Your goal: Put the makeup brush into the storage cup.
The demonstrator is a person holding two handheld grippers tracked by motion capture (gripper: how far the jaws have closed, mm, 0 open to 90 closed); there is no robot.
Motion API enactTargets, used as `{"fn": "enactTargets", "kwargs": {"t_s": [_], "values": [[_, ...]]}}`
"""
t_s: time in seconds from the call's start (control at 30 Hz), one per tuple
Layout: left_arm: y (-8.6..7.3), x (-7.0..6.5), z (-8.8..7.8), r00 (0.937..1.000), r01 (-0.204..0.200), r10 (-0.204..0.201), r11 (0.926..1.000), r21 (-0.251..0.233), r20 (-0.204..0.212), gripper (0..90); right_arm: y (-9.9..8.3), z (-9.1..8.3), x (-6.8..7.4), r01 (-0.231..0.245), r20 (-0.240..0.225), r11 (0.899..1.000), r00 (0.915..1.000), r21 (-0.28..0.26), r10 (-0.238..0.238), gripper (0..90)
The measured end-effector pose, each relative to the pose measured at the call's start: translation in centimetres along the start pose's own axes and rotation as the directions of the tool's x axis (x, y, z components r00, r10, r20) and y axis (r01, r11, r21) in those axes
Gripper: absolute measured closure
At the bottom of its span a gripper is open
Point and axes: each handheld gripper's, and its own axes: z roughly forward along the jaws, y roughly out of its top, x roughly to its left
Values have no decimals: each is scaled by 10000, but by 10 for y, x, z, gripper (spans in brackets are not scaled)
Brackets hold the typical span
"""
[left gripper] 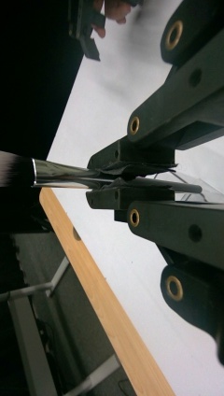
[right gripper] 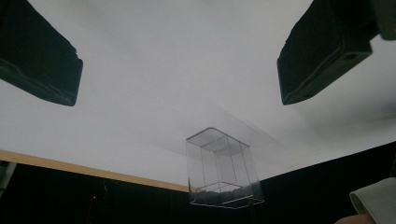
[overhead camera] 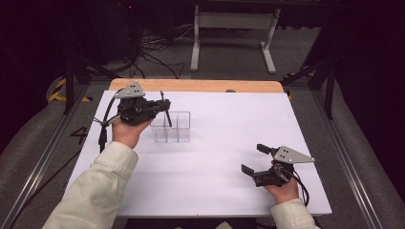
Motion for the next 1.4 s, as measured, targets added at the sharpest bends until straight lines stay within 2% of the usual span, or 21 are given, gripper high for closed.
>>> {"fn": "enactTargets", "kwargs": {"t_s": [0.5,0.77,1.13,1.4], "values": [[1,5,8,9984,51,-58,9999,-121,-558,834,0,1,0,-41,-19,10000,10000,54,41,8],[-1,5,14,9963,-37,36,10000,-14,-853,834,0,1,0,-45,-50,10000,10000,44,45,8],[-6,12,28,9955,-41,77,9992,388,-949,833,0,0,-1,-43,-60,10000,10000,-2,43,8],[-13,15,37,9968,181,-126,9975,683,-795,833,0,0,0,-33,-40,10000,10000,-8,33,8]]}}
